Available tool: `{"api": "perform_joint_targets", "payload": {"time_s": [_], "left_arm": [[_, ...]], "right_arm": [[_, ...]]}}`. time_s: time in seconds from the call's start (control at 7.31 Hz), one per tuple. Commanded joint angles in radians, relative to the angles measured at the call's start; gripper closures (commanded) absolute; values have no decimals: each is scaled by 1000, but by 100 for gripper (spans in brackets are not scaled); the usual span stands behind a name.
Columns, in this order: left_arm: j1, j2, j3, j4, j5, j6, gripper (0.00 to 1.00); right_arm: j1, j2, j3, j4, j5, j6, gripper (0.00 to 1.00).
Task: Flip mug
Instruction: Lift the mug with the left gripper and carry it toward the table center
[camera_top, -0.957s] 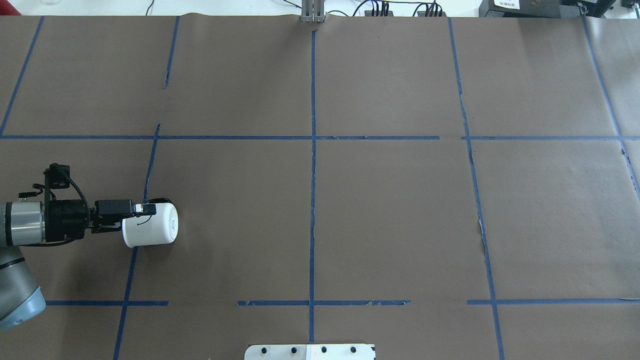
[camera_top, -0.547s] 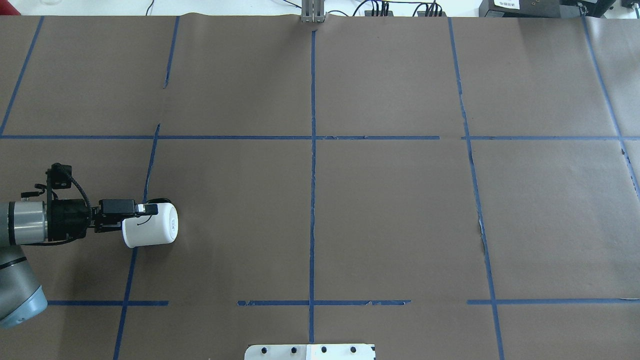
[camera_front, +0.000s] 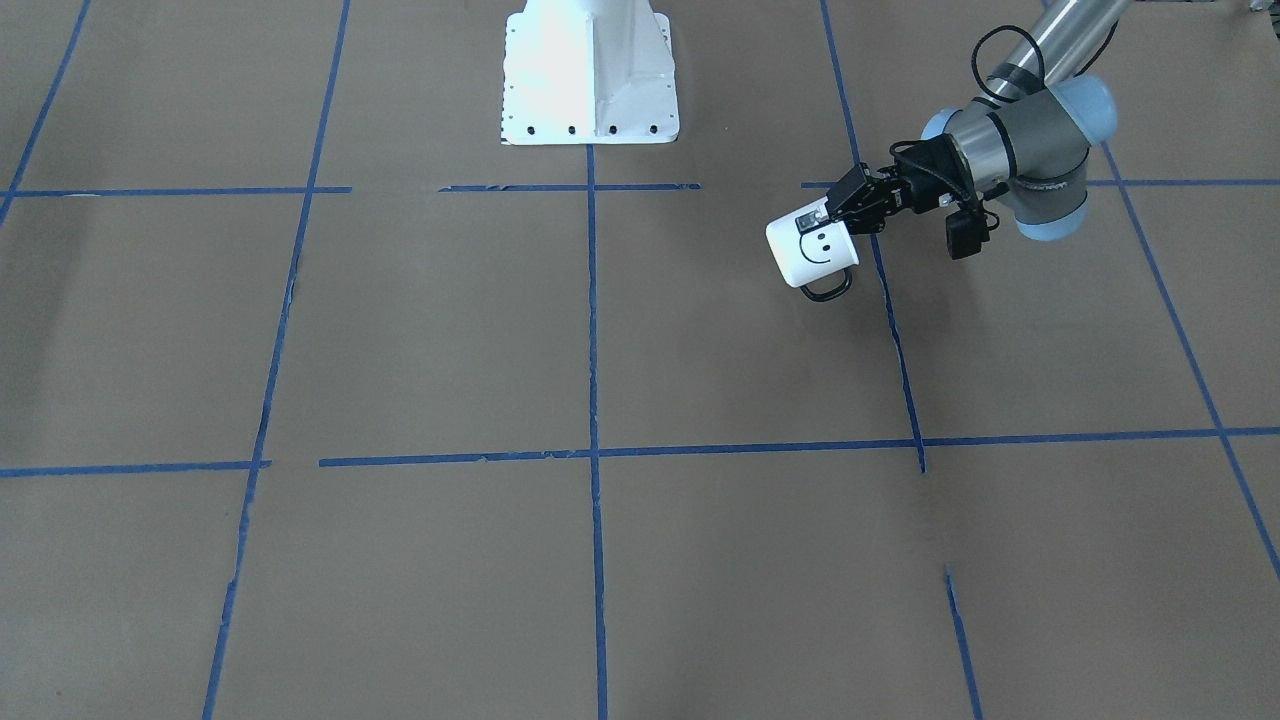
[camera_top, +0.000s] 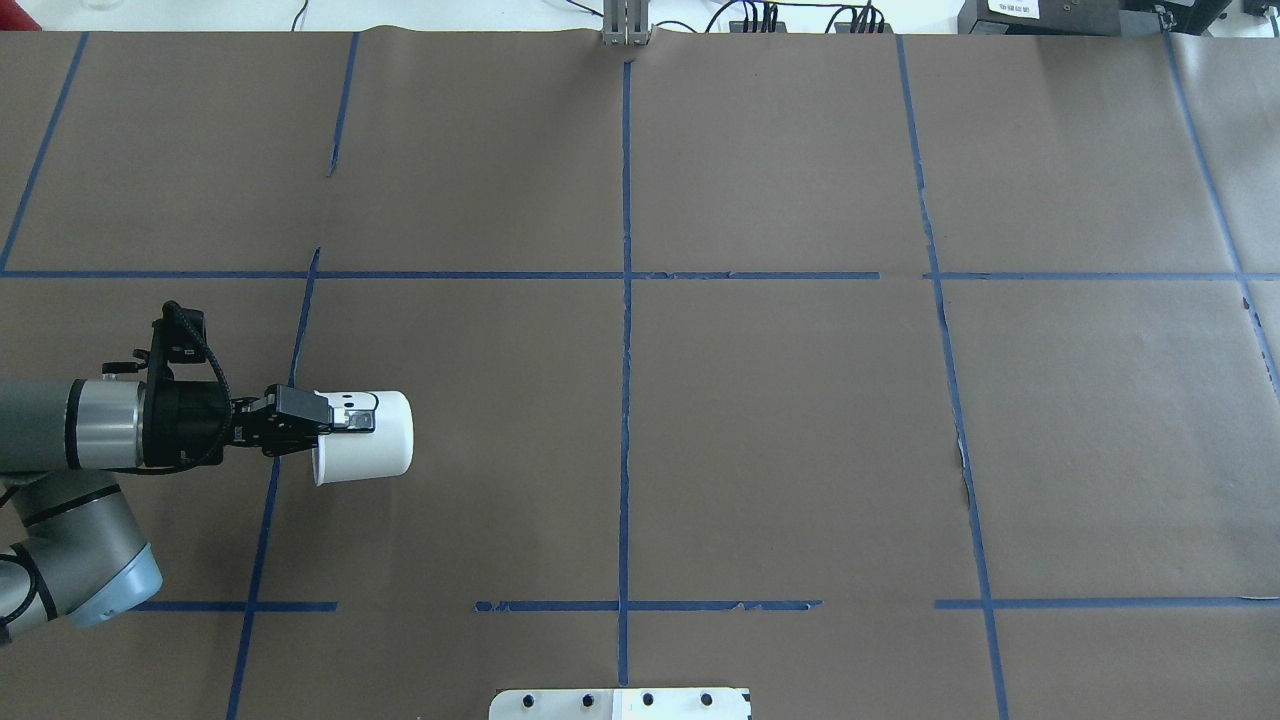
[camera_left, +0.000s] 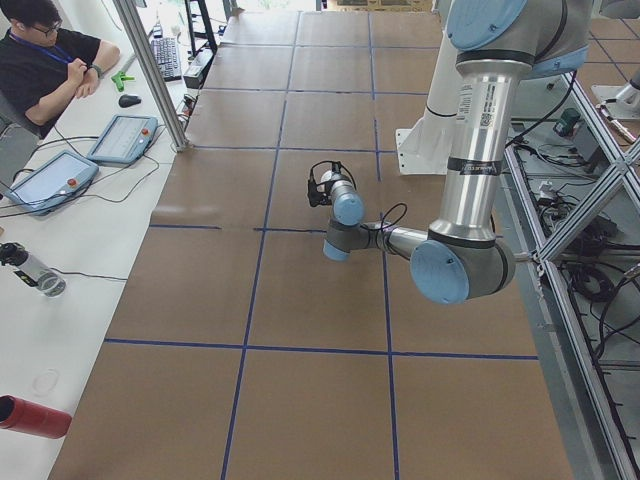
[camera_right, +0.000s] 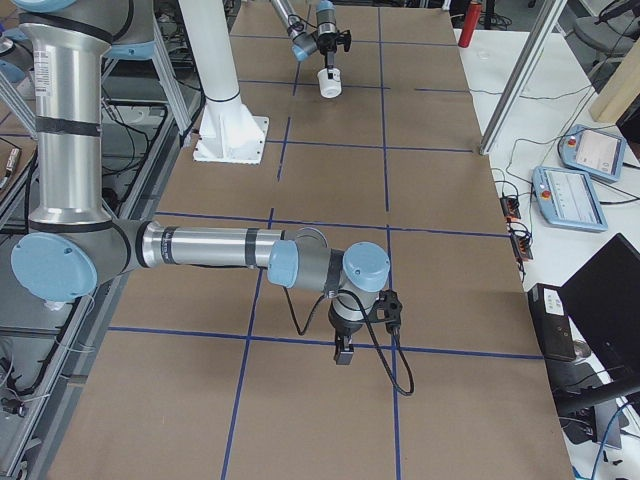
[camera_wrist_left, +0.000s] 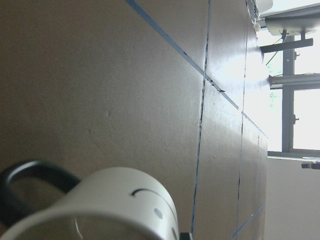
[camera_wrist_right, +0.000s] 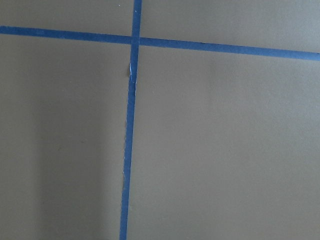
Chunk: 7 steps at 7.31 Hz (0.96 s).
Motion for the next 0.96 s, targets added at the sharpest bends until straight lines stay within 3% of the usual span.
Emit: {"api": "perform_joint_targets", "payload": {"time_s": [0.0,0.82], "left_arm": [[-4,-44,-38,114,-24,-10,100],[-27,-369,-87,1002,-95,103,100]], "right_arm": [[0,0,0,0,0,0,0],[0,0,0,0,0,0,0]]}}
